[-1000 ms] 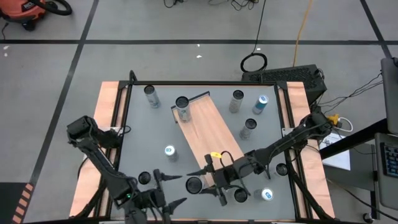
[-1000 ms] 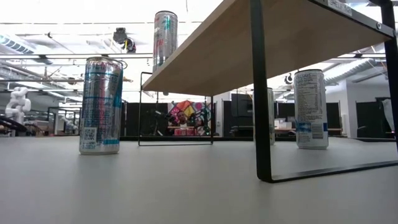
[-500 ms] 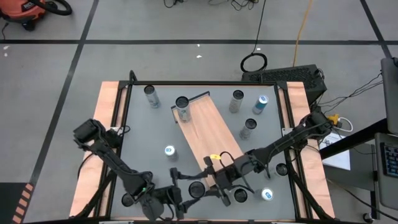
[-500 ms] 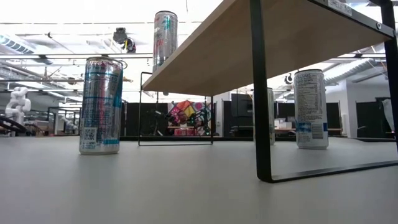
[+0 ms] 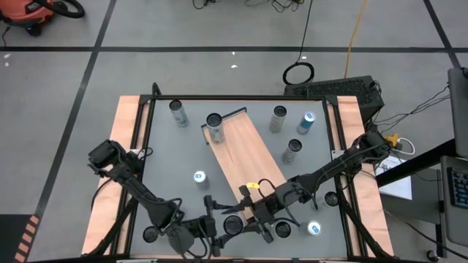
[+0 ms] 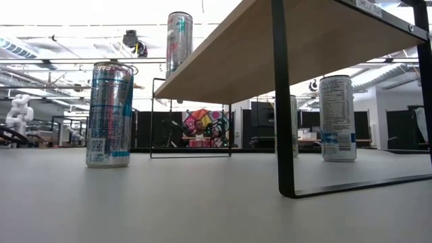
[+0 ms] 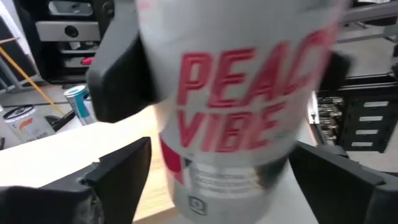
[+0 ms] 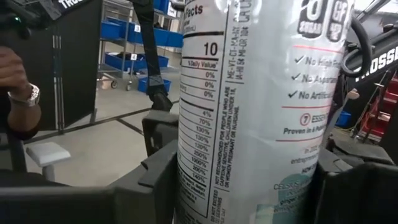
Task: Place canned beverage on shelf
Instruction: Put the left white-pink soda can on the shelf aligned with the other white-pink soda can
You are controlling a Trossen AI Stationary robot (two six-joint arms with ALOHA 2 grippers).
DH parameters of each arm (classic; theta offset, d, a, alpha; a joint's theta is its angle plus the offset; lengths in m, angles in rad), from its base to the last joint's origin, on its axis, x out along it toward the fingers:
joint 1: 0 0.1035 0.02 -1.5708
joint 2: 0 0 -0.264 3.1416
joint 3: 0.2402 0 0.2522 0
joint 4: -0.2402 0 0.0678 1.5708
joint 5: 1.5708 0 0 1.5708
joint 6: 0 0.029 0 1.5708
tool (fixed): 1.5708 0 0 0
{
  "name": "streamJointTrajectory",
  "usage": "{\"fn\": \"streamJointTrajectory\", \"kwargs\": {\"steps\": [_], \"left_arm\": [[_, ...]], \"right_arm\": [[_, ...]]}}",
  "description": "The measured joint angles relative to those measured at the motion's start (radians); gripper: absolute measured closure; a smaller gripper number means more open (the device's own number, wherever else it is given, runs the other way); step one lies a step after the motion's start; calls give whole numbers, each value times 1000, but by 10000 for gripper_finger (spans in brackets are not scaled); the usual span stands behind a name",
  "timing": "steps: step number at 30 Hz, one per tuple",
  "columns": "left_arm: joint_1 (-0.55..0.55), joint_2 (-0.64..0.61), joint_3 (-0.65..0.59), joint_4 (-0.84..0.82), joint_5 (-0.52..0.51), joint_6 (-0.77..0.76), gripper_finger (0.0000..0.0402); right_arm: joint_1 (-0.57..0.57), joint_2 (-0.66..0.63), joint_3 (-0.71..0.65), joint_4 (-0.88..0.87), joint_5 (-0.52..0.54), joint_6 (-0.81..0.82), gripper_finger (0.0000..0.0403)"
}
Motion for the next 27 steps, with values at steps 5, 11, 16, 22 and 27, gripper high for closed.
{"fn": "streamJointTrajectory", "kwargs": {"steps": [5, 11, 16, 22, 27], "left_arm": [[9, 0, 0, 2, -3, -7, 91], [9, 0, 0, -7, -9, -4, 144], [9, 0, 0, -11, -21, -8, 153], [9, 0, 0, -44, -26, -33, 152], [8, 1, 0, -52, -77, -42, 152]], "right_arm": [[0, 0, 0, -1, 35, 1, 220], [0, 0, 0, -13, 51, 6, 220], [1, 0, 2, -23, 53, 18, 214], [3, 0, 2, -56, 80, 83, 178], [26, 0, 2, -59, 206, 91, 135]]}}
